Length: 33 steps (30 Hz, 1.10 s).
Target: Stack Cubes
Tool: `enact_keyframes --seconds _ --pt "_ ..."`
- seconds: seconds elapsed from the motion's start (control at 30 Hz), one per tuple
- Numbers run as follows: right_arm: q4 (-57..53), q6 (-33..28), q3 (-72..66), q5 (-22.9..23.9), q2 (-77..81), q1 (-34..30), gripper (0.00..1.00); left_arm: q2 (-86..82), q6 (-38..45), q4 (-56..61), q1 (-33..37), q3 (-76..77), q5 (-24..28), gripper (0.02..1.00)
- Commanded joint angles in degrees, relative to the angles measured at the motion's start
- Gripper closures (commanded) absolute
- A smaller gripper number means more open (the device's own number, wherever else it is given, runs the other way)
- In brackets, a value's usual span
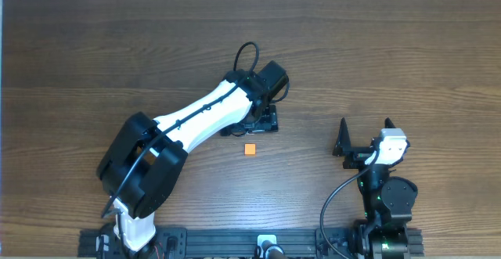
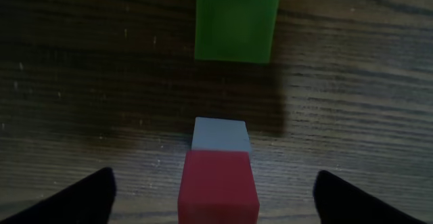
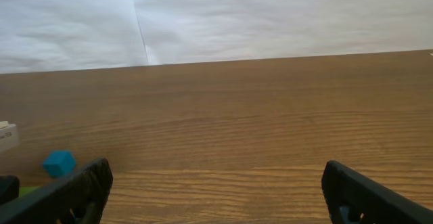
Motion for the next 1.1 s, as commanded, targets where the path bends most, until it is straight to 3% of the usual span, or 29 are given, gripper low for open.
enact_keyframes --seconds 0.03,0.53,1.1 --pt "0.02 -0.09 -0.48 0.26 -0.59 -0.26 0.009 -2.67 -1.20 -1.25 -0.70 1.03 0.33 0.029" --pt "0.04 -0.09 -0.48 0.26 -0.59 -0.26 0.007 -13.35 -7.69 2.21 -9.07 -12.20 0.15 0.073" --pt "0.04 -0.09 -0.48 0.26 -0.59 -0.26 0.007 -8.09 -7.74 4.96 -8.70 -12.28 -0.50 0.121"
